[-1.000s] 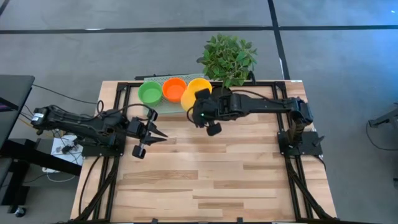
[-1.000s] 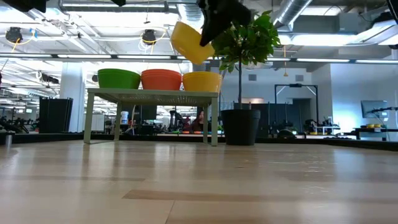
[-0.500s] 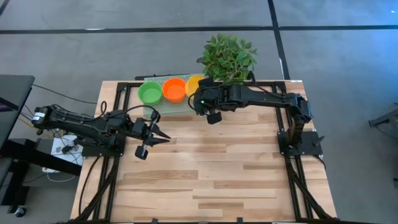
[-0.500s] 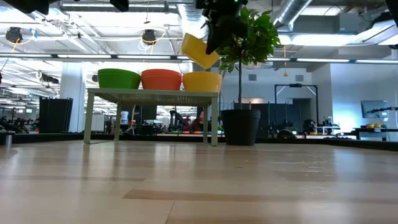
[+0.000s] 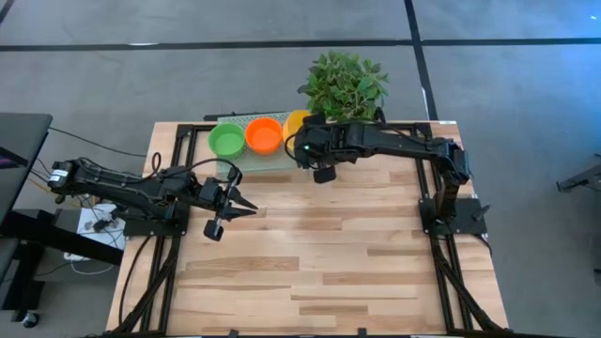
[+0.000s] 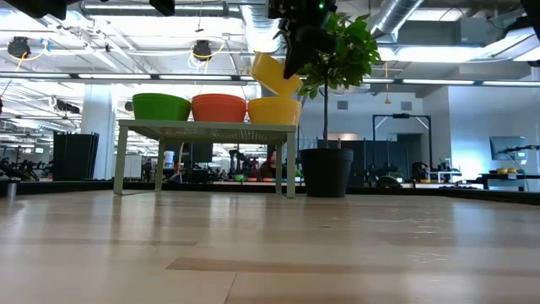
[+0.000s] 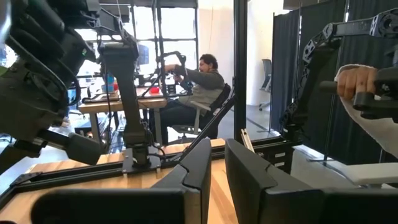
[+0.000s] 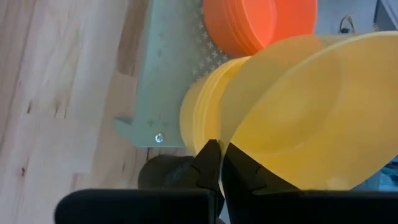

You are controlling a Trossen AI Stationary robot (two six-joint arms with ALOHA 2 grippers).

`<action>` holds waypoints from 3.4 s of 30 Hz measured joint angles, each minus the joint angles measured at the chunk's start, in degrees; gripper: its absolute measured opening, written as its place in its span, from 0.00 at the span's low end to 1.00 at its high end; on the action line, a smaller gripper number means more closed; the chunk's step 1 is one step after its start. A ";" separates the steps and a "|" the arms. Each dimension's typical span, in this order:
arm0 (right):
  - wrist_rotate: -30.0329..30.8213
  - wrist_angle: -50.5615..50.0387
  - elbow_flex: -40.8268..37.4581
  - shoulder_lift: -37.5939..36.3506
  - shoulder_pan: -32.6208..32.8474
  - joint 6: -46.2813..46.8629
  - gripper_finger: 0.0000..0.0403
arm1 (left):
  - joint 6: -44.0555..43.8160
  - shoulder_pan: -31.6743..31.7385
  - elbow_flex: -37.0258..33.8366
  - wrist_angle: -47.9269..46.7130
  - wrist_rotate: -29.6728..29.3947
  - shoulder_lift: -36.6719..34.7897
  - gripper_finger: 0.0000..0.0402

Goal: Pick & Place Mini bowls
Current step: Stack the yellow bowl on the yellow bowls on the shelf, then return to Home Position

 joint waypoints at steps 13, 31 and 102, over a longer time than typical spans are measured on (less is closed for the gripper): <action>-1.25 -0.57 0.17 2.06 -2.28 0.05 0.01 | 0.00 0.00 0.00 0.23 0.00 0.00 0.12; 3.27 -0.70 0.02 3.72 -2.50 3.44 0.16 | 0.17 0.00 0.00 1.04 0.00 -0.02 0.12; 1.91 60.04 -105.52 -103.38 22.72 32.78 0.16 | -20.73 20.41 -26.77 -12.95 2.36 -46.88 0.12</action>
